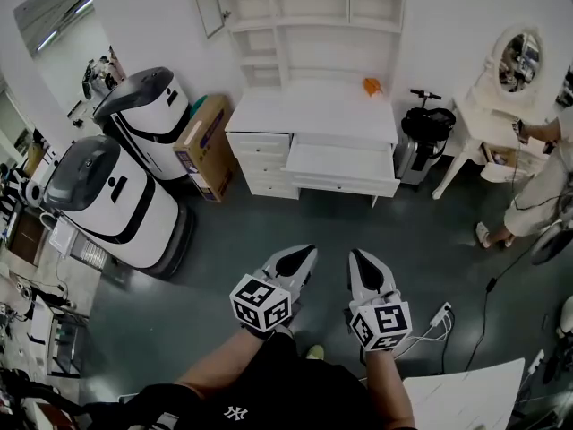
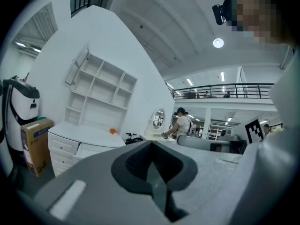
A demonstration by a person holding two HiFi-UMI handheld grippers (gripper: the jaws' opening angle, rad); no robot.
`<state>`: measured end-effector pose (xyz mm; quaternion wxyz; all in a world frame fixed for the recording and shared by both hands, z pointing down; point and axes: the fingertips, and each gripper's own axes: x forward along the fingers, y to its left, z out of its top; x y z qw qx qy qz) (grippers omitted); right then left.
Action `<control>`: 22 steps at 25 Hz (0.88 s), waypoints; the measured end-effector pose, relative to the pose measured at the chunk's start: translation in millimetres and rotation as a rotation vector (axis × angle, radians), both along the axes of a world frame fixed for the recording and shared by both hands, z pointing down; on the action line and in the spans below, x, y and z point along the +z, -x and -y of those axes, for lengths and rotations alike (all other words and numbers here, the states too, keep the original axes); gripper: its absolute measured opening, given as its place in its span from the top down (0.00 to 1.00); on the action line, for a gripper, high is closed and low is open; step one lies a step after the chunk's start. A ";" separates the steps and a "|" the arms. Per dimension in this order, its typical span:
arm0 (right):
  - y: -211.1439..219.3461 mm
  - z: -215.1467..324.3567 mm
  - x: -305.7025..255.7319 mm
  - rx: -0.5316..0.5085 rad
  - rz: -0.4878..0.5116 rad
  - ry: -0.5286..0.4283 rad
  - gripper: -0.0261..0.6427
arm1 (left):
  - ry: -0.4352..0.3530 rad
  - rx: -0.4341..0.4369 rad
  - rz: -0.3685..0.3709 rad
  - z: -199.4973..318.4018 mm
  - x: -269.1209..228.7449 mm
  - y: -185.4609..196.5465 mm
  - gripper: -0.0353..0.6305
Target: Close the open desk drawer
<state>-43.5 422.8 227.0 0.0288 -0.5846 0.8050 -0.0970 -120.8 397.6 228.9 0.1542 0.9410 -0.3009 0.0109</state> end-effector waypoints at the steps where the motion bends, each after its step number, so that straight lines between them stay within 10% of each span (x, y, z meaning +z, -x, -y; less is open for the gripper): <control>1: -3.6 1.6 1.3 0.001 0.000 0.003 0.92 | 0.001 0.001 0.000 1.9 0.4 -3.9 0.95; 22: -45.9 156.2 51.4 0.059 -0.005 0.094 0.92 | 0.049 0.056 0.000 163.3 46.1 -49.8 0.95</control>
